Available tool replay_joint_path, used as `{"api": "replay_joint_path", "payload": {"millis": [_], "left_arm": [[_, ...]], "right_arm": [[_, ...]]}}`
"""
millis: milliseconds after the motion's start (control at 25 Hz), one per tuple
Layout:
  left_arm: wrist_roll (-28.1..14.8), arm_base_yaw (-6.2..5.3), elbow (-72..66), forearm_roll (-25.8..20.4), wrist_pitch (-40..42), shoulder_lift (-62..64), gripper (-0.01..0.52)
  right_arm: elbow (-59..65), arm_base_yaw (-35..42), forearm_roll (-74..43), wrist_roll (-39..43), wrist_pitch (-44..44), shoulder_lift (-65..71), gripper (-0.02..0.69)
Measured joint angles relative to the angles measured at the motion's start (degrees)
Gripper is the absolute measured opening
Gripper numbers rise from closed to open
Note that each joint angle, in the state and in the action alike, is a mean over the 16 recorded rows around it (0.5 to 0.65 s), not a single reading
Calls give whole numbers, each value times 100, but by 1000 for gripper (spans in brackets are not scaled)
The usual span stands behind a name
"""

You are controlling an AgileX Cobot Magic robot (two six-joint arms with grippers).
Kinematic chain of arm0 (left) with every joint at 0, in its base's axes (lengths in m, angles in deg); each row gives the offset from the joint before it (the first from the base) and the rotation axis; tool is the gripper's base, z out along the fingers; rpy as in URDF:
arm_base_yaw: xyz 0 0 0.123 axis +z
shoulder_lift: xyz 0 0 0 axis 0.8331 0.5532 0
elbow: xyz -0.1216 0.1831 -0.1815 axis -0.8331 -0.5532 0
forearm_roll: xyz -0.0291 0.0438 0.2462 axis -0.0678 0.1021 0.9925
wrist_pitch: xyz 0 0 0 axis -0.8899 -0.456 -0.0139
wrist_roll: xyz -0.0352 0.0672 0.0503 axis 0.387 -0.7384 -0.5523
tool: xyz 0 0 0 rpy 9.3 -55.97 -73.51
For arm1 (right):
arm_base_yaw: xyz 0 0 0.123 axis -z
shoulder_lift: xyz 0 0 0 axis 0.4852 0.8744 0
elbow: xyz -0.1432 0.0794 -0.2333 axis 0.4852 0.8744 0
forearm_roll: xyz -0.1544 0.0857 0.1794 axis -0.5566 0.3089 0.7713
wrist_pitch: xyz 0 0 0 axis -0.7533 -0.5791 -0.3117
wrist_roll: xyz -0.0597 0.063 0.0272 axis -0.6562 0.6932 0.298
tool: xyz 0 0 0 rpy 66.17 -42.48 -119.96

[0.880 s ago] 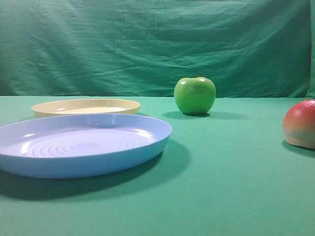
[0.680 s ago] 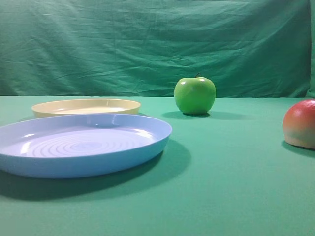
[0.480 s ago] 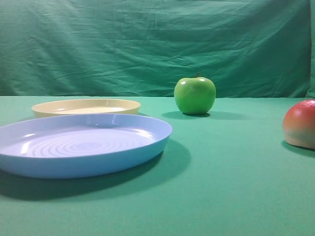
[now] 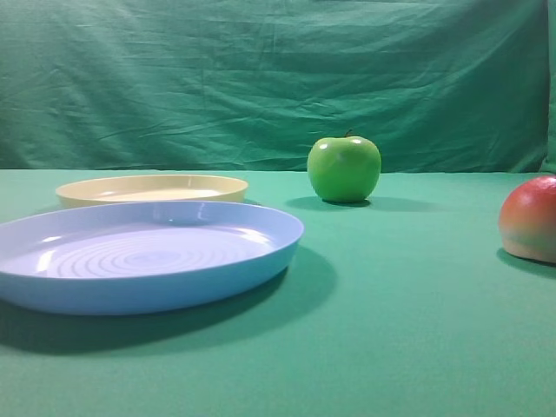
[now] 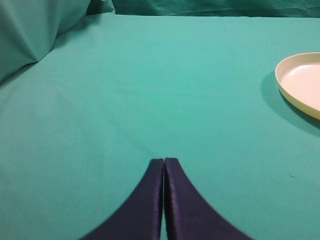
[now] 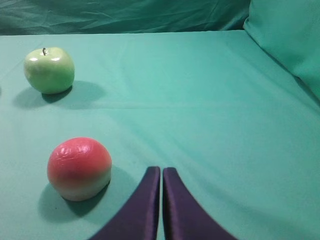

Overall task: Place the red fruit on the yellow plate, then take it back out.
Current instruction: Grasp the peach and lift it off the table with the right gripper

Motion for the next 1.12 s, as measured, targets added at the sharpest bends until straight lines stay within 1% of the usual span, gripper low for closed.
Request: {"api": "replay_joint_path", "payload": {"millis": [320,520,880,1120], "left_arm": [[0,0,0,0,0,0,0],[0,0,0,0,0,0,0],[0,0,0,0,0,0,0],[0,0,0,0,0,0,0]], "right_arm": [[-14,0,171,0,90,0,0],[-257,0,322,-3,-76,0,0],[-1349,0,612,-56,-945,79,0],[-2257,0,852,-253,-1680,580,0]]}}
